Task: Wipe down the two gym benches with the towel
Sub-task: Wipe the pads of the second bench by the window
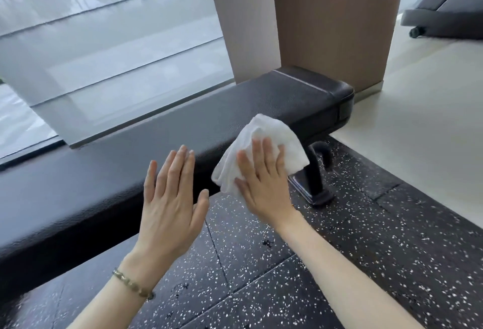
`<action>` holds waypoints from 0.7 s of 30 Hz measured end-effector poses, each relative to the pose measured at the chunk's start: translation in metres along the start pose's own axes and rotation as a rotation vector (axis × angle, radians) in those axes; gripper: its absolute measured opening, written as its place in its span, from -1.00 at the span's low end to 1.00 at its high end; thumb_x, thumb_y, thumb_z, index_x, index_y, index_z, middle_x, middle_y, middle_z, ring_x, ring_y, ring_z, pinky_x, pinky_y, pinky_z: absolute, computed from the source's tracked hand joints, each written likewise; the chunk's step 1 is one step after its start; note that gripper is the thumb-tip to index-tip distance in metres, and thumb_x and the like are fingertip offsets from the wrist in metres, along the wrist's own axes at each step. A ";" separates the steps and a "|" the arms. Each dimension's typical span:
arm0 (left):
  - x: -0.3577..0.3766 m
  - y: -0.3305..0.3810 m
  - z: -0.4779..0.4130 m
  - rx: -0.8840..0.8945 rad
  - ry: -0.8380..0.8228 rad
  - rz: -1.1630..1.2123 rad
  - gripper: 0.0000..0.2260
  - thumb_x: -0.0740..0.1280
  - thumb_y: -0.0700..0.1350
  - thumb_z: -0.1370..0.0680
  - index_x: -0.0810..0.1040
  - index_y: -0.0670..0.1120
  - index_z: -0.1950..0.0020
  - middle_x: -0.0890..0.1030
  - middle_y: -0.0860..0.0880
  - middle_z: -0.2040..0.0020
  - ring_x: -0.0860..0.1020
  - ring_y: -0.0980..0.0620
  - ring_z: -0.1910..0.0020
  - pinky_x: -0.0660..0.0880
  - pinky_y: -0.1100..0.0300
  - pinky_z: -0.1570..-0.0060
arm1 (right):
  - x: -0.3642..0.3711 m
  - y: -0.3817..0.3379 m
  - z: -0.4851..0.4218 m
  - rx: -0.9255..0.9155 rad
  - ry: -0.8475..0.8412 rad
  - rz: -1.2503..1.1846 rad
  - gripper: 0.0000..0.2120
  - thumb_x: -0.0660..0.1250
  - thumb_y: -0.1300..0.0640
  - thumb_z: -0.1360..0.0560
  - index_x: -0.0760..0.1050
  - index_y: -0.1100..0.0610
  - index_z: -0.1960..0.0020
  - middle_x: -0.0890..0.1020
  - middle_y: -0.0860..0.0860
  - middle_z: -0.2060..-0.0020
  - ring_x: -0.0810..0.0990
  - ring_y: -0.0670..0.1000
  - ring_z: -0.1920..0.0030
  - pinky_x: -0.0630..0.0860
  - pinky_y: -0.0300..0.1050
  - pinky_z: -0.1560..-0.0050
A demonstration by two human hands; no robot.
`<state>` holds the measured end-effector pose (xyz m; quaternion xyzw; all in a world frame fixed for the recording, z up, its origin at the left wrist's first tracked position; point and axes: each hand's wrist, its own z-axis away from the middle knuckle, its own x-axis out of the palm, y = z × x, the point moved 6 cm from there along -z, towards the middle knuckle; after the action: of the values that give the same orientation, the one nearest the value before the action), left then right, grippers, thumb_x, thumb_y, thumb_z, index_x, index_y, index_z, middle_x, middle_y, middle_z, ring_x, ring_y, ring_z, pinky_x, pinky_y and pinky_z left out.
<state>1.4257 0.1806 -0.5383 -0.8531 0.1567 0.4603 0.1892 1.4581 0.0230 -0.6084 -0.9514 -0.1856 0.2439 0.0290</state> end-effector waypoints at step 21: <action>0.014 0.101 -0.104 0.034 -0.030 0.163 -0.44 -0.11 0.09 -0.57 0.16 -0.14 -0.51 0.18 -0.07 -0.51 0.05 0.05 -0.51 -0.15 0.08 -0.48 | -0.031 0.130 -0.011 0.242 0.139 -0.044 -0.51 -0.14 -0.07 -0.64 -0.12 0.00 -0.54 -0.22 0.01 -0.53 -0.07 0.15 -0.52 -0.12 0.22 -0.46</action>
<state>1.4645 0.0423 -0.5159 -0.8270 0.2306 0.4844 0.1679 1.4822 -0.1091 -0.6039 -0.9513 -0.1733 0.1972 0.1619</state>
